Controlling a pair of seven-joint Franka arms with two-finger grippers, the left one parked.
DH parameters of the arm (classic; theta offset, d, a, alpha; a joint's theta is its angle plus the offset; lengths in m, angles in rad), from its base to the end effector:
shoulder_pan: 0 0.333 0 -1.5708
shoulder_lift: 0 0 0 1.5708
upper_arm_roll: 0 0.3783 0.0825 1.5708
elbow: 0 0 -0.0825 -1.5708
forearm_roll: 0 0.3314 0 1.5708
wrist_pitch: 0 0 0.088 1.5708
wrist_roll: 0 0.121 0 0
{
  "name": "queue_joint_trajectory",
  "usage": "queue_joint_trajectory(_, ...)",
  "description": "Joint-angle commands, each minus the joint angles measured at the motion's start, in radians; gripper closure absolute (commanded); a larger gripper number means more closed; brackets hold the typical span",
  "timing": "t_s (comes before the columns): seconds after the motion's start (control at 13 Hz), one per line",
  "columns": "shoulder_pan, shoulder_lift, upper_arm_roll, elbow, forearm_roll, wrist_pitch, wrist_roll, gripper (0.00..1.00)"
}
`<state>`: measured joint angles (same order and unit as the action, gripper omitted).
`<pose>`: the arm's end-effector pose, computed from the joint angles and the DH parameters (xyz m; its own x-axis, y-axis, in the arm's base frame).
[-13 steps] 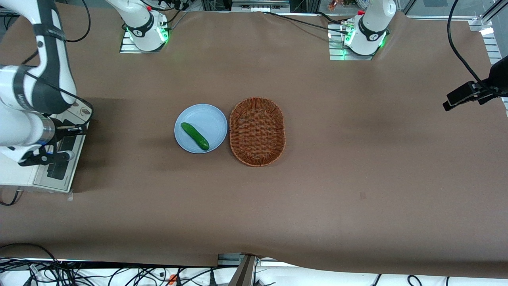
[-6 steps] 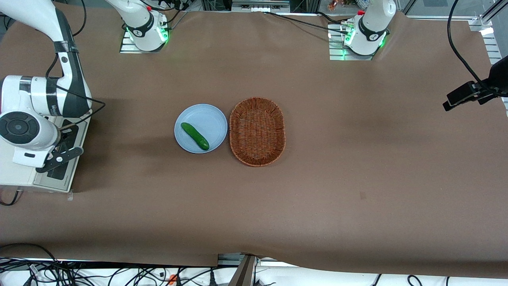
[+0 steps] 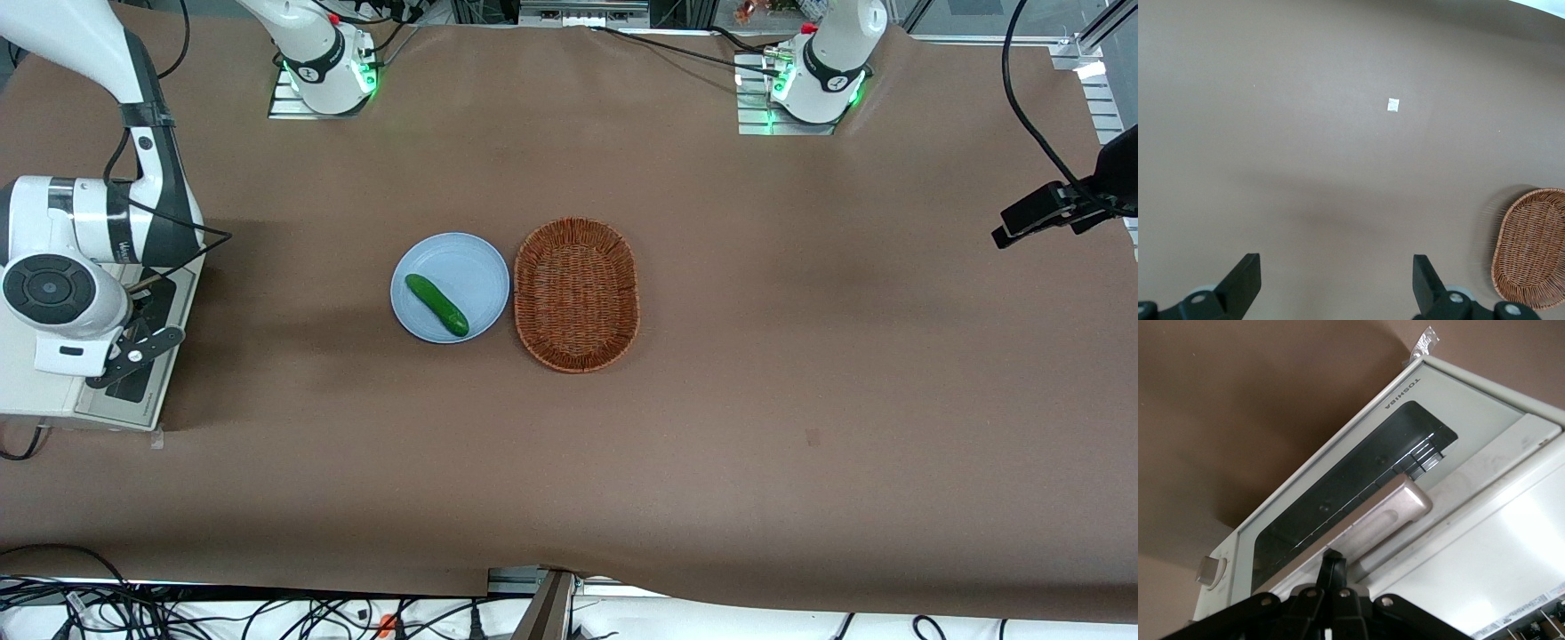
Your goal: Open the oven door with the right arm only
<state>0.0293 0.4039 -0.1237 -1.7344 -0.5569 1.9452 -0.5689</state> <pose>0.6123 -0.0905 0.4181 0.6982 0.5411 -0.4688 0.6982 -0.6596 0.2784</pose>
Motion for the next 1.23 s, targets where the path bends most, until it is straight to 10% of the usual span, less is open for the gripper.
queue_joint_trajectory(0.0, -0.012, -0.007, -0.008, -0.031, -0.02, 0.032, -0.04, 1.0)
queue_joint_trajectory(1.15, -0.011, 0.115, -0.001, 0.001, 0.15, 0.126, 0.03, 1.0)
